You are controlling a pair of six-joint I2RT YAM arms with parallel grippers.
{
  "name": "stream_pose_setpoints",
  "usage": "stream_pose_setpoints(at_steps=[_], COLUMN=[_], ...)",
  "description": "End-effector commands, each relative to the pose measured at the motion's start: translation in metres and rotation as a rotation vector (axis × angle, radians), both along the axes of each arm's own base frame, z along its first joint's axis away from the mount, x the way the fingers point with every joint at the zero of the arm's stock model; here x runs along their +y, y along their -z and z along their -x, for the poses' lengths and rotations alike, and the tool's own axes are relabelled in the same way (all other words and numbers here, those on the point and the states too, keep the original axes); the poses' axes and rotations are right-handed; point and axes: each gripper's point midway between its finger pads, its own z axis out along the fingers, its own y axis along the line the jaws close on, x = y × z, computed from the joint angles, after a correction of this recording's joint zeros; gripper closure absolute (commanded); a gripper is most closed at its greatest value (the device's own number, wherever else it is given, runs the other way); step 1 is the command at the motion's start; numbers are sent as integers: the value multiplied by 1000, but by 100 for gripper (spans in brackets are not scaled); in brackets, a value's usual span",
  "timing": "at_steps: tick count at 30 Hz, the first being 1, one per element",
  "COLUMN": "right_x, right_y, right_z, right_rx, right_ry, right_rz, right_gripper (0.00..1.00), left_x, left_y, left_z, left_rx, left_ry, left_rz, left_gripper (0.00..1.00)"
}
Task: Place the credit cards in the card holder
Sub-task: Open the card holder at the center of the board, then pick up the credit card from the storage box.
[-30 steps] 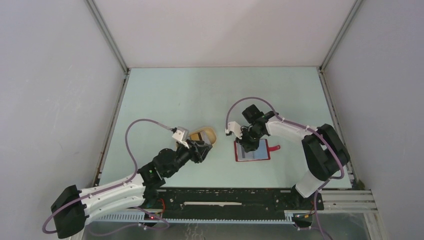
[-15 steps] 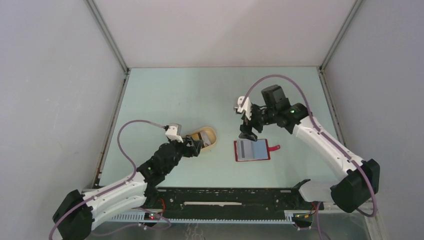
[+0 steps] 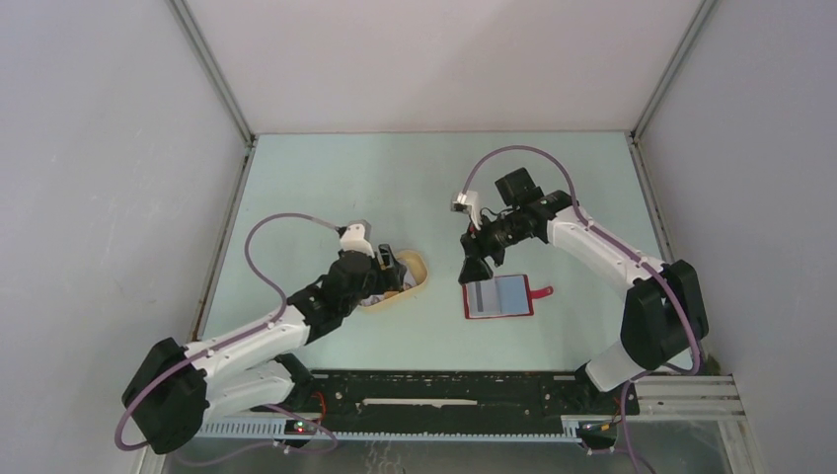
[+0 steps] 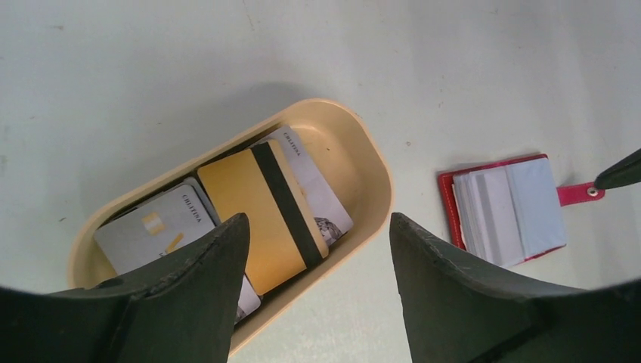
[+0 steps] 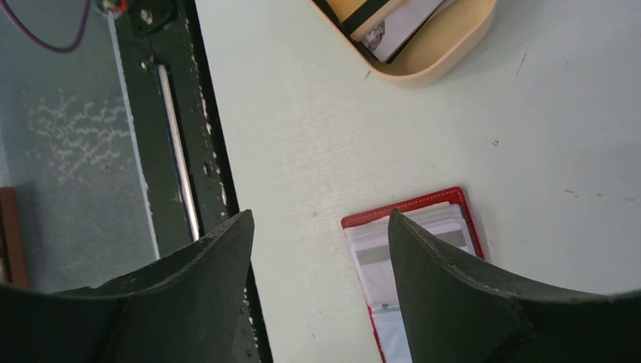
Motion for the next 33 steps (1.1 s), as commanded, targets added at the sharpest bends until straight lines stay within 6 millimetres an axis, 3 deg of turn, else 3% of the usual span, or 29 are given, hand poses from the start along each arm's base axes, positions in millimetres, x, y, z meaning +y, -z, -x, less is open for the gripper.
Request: stream_pose_setpoints(at_steps=[1,7,11,23,33], right_x=[17,63,84,86,104], right_y=[-22,-38,-41,-63,-51], right_z=[-10,-14,-19,-28,-34], right_rx=[75,119,153,63,100], right_ry=[83,60,54,41,16], right_rz=[-105,-132,-122,-100,-63], right_gripper=[26,27,27,27,27], left_x=[15,46,64,69,78], left_y=[-19,-16,-11,-12,2], left_z=[-9,4,12,23,20], left_rx=[-51,-104,-127,-193,-153], left_ry=[-81,-142,-190,-161,-196], left_rz=[-16,-44,-29,90,118], left_gripper=[27,28,28,25,24])
